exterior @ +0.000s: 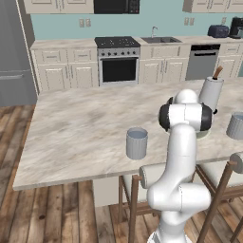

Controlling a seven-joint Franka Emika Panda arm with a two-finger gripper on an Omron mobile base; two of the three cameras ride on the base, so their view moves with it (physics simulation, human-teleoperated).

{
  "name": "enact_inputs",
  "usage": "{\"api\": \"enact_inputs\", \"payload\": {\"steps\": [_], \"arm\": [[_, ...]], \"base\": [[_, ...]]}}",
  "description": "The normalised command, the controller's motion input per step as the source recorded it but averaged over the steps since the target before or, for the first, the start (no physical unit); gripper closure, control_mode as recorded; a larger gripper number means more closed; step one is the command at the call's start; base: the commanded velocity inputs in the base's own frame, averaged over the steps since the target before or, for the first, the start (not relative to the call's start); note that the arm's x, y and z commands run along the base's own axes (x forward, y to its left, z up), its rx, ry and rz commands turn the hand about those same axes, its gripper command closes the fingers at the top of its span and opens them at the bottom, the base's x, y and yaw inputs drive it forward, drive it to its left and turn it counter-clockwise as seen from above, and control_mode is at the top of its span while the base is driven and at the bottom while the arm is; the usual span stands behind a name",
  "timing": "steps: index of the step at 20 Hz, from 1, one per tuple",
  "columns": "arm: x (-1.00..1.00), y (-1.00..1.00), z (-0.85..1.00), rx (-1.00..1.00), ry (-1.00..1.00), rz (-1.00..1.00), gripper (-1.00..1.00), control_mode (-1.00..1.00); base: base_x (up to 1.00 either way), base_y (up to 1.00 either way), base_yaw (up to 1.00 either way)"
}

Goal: There are four ice cubes in the ice bowl. Place two ice cubes in each glass of water.

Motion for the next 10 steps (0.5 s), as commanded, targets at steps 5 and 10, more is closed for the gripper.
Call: {"api": "enact_inputs", "payload": {"steps": [5,10], "arm": [[0.0,0.0,-0.06,-0.03,0.0,-0.1,-1.0,-1.0],[0.0,0.0,-0.05,-0.04,0.0,-0.1,-1.0,-1.0]], "base": [[0.0,0.0,0.0],[0.0,0.0,0.0]]}}
